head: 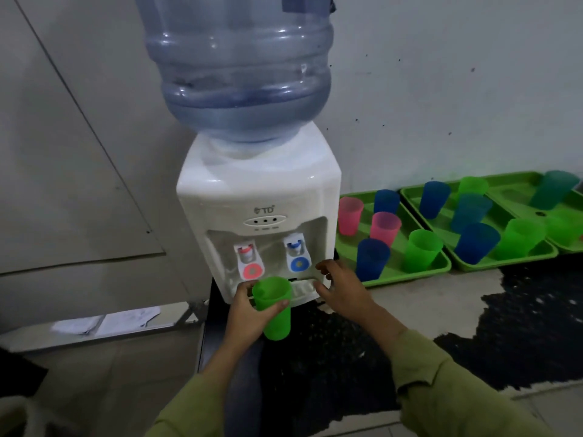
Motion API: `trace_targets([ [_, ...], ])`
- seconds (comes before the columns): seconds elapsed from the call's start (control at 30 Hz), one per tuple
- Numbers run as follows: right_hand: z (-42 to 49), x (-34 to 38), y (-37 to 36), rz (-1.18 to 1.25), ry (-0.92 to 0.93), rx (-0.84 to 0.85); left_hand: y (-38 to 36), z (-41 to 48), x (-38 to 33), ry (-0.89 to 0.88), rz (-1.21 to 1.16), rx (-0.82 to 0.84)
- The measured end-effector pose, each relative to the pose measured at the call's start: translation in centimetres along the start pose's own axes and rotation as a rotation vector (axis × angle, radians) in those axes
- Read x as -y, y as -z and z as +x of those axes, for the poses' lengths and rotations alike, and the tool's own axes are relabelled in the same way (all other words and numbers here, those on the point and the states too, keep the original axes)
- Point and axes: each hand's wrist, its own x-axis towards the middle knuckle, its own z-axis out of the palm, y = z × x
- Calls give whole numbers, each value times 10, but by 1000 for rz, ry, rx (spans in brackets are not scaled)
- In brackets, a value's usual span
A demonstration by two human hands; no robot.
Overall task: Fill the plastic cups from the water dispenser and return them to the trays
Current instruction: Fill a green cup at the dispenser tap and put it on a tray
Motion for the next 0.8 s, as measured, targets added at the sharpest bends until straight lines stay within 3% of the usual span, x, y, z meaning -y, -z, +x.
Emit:
trace_targets([
  [0.43, 8, 11, -24, -21, -14, 9, 24, 36, 6, -19, -56, 1],
  [0.8, 14, 21, -62, 37, -135, 231, 30, 46, 2, -96, 38, 69],
])
